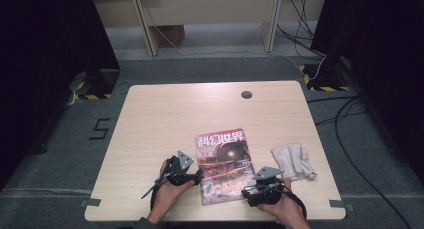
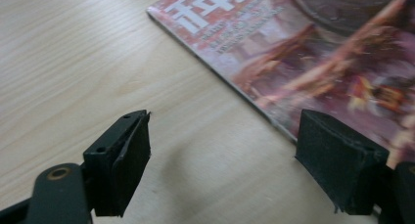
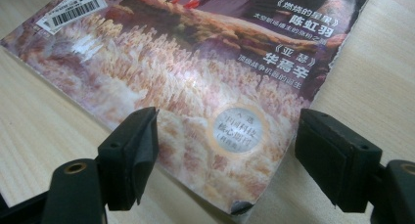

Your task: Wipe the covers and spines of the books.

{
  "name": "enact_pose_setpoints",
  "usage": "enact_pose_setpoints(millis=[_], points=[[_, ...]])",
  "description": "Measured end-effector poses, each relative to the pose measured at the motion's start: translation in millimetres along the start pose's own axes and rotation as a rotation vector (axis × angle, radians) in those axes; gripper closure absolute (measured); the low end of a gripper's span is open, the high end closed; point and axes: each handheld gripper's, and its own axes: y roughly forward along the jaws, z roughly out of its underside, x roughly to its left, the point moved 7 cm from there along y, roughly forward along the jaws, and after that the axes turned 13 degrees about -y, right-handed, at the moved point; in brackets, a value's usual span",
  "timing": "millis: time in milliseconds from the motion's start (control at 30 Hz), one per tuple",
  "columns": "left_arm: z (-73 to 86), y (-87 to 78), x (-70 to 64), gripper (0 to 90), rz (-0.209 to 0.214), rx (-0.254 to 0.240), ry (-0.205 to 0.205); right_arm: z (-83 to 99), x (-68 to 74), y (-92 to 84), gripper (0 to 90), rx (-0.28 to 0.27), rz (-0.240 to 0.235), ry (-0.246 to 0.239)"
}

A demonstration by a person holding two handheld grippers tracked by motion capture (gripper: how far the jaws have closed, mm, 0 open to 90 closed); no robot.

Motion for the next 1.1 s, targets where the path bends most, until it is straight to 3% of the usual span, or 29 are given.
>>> enact_pose_setpoints(millis=[33,67,200,267,367,467,700,900,1000,1100], points=[[0.0,0.0,0.0,19.1,0.0,0.0,0.0,0.0,0.0,0.0,25.4,0.0,0.0,0.0],[5.4,-8.7,-9.8,18.7,0.036,0.009,0.014,0.7,0.8,-1.0,25.7,-0.004,-0.005,-0.01],[11.1,-19.7,-23.9,18.3,0.085,0.015,0.008,1.6,4.4,-2.2,25.7,-0.003,-0.021,-0.015],[18.0,-23.2,-32.6,18.0,0.099,0.045,0.041,2.2,10.3,-2.5,25.7,0.002,-0.03,-0.047],[21.5,-22.7,-33.9,17.4,0.087,0.057,0.066,3.0,13.3,-1.3,24.8,0.006,-0.026,-0.075],[19.9,-21.0,-29.9,16.5,0.063,0.051,0.069,2.6,15.2,-1.0,24.8,0.017,-0.017,-0.083],[15.1,-15.5,-22.6,15.9,0.035,0.032,0.065,0.6,13.6,0.8,25.1,0.012,-0.026,-0.041],[5.1,-4.2,-9.2,15.6,0.004,0.017,0.025,-9.2,10.5,10.5,25.0,0.0,-0.003,-0.027],[1.8,1.1,-0.5,15.5,0.01,0.009,-0.018,-13.5,8.0,14.9,25.0,-0.008,0.002,-0.019],[1.1,1.8,1.9,15.6,0.006,0.007,-0.022,-16.5,6.5,17.7,25.0,-0.011,0.0,-0.019]])
